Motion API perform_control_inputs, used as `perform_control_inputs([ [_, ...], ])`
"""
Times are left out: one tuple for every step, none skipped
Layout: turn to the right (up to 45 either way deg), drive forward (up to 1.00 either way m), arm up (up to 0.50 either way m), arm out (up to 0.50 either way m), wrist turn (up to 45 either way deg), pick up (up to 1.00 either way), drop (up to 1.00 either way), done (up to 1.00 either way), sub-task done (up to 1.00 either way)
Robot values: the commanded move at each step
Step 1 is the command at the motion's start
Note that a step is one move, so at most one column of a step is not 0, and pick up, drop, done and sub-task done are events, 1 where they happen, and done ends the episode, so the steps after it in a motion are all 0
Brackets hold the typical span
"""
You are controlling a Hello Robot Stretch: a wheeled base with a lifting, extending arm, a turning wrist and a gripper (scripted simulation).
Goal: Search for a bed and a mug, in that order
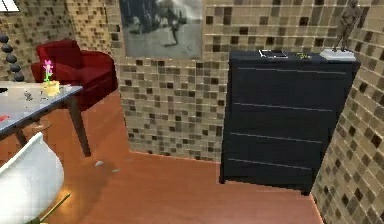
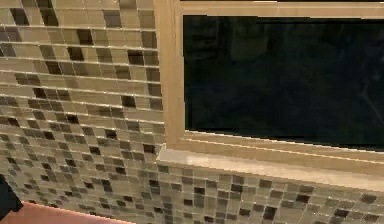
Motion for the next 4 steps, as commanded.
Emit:
perform_control_inputs([
  [-18.0,0.0,0.0,0.0,0.0,0.0,0.0,0.0,0.0],
  [0.0,1.0,0.0,0.0,0.0,0.0,0.0,0.0,0.0],
  [-9.0,0.0,0.0,0.0,0.0,0.0,0.0,0.0,0.0],
  [0.0,0.25,0.0,0.0,0.0,0.0,0.0,0.0,0.0],
])
